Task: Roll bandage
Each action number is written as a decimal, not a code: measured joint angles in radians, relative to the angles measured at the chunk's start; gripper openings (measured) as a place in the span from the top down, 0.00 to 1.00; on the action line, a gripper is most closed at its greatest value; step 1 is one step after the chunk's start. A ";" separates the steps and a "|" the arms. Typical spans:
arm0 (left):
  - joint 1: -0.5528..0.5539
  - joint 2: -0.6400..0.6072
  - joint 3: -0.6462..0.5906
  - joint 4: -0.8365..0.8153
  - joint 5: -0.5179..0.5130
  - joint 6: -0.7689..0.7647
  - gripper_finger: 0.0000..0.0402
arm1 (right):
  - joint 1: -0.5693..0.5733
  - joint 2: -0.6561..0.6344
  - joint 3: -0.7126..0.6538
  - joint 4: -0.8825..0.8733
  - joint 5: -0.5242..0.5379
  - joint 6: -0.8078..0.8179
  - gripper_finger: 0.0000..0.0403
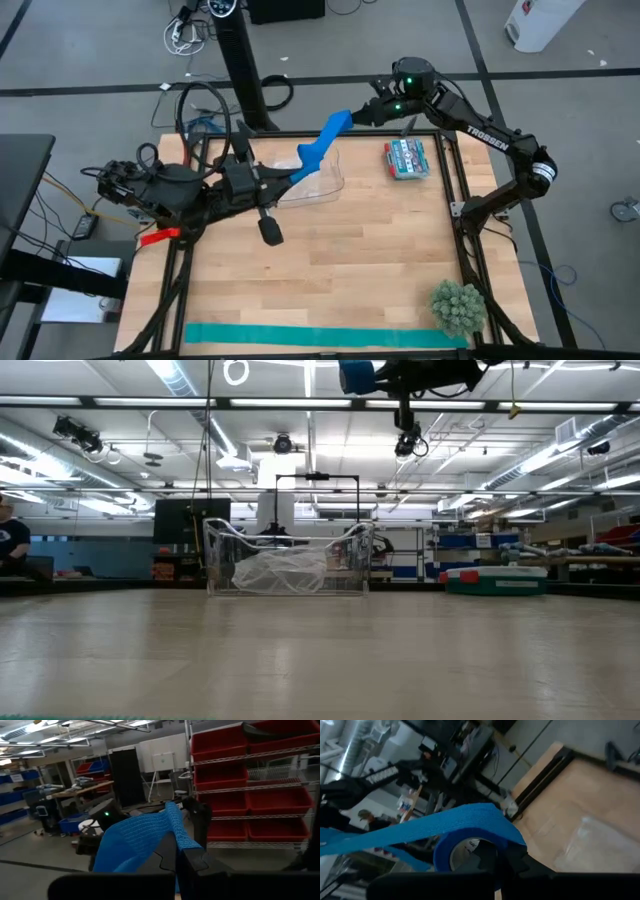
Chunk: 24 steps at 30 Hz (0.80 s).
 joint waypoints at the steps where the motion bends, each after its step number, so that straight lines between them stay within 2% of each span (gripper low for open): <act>1: 0.000 0.005 0.000 -0.004 0.005 -0.004 1.00 | -0.007 -0.001 0.000 0.008 0.006 0.000 1.00; 9: 0.009 0.028 0.000 -0.117 0.058 -0.110 1.00 | -0.027 -0.002 0.000 0.173 0.018 0.090 1.00; 17: 0.021 0.059 -0.002 -0.172 0.054 -0.198 0.98 | -0.012 -0.012 0.000 0.179 0.021 0.090 1.00; 24: 0.020 0.078 -0.001 -0.180 0.080 -0.238 0.83 | -0.013 -0.036 0.000 0.172 0.023 0.065 1.00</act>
